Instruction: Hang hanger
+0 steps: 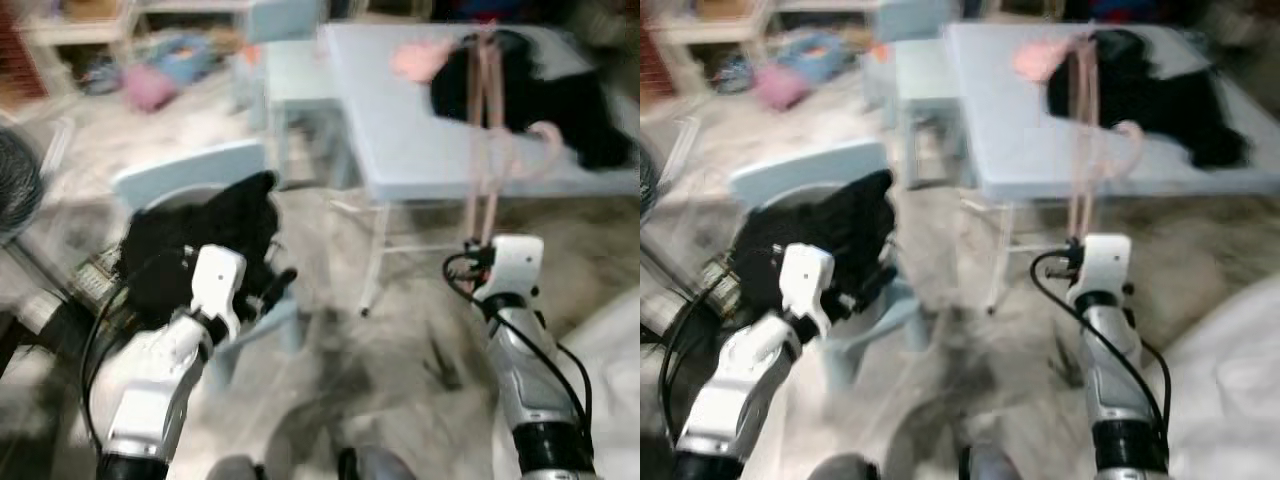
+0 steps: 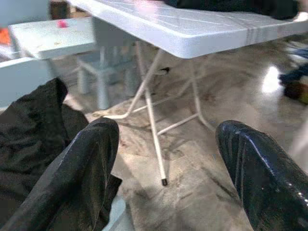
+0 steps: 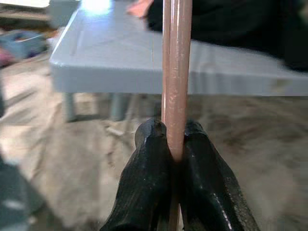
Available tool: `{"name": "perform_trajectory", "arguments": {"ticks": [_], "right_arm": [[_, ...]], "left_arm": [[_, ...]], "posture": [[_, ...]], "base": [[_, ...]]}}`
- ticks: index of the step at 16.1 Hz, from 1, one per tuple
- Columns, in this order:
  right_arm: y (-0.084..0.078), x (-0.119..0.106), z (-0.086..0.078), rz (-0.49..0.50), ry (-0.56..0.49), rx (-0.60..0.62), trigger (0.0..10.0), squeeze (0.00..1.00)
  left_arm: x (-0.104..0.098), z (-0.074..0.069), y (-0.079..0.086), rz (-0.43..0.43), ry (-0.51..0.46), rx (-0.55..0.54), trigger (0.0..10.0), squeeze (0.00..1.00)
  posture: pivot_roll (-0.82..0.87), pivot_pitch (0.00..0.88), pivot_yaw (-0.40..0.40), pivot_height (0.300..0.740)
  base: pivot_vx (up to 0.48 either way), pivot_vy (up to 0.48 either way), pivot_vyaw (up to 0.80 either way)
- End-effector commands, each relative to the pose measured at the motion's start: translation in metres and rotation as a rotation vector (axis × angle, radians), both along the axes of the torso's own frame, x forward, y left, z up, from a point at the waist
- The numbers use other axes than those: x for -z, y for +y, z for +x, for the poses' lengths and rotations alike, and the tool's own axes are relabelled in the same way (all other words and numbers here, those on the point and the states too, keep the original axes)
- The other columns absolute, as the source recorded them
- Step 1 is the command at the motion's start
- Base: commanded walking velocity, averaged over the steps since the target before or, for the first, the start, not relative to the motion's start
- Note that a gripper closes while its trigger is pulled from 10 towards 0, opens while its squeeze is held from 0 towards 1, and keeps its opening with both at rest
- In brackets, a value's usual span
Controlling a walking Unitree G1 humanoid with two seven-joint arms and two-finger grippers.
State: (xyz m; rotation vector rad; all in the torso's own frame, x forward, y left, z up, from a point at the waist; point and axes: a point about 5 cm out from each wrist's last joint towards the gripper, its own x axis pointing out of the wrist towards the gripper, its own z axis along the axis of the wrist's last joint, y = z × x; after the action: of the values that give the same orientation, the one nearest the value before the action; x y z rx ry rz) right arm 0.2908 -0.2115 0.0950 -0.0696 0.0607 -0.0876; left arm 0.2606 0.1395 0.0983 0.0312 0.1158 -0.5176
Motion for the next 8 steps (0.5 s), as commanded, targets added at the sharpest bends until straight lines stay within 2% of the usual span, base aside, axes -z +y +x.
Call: {"name": "perform_trajectory", "arguments": {"ticks": [1,8], "right_arm": [[0.0087,-0.0072,0.0039,-0.001,-0.031,-0.022,10.0,0.0],[0.0095,-0.0082,0.0053,-0.017,-0.03,-0.012,10.0,0.0]], "left_arm": [[0.0006,0.0007,0.0091,0.014,0.006,-0.024,10.0,0.0],[-0.0007,0.0026,0.0095,0.015,-0.003,-0.015,10.0,0.0]], "posture": [[-0.01,0.048,-0.047,0.74],[-0.01,0.048,-0.05,0.74]], "base": [[0.0,0.48,-0.8],[0.0,0.47,-0.8]]}}
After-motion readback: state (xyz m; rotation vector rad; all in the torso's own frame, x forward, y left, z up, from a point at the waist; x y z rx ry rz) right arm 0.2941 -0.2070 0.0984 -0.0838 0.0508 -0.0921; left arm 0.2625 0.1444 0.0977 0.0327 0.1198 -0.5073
